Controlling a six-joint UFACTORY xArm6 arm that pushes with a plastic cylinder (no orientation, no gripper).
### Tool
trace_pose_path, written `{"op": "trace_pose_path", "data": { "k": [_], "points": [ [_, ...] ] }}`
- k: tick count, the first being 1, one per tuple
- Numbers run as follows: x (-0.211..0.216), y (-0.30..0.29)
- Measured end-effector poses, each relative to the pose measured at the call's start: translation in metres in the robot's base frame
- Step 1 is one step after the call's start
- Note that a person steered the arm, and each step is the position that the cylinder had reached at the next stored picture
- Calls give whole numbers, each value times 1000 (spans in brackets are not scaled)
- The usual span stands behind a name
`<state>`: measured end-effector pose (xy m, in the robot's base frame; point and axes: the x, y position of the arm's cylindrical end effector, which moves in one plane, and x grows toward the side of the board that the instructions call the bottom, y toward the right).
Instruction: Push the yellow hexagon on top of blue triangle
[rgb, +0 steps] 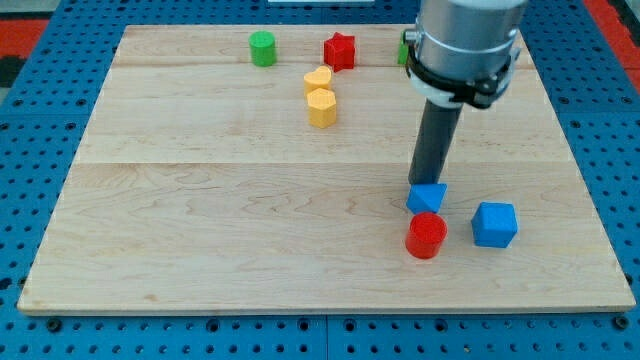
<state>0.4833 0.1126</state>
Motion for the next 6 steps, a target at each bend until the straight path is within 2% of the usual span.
{"op": "trace_pose_path", "data": {
  "k": [1, 2, 3, 4, 5, 6],
  "points": [
    [-28, -3],
    [-48, -57],
    [-44, -145],
    [-96, -195],
    [-156, -222],
    [-192, -195]
  ]
}}
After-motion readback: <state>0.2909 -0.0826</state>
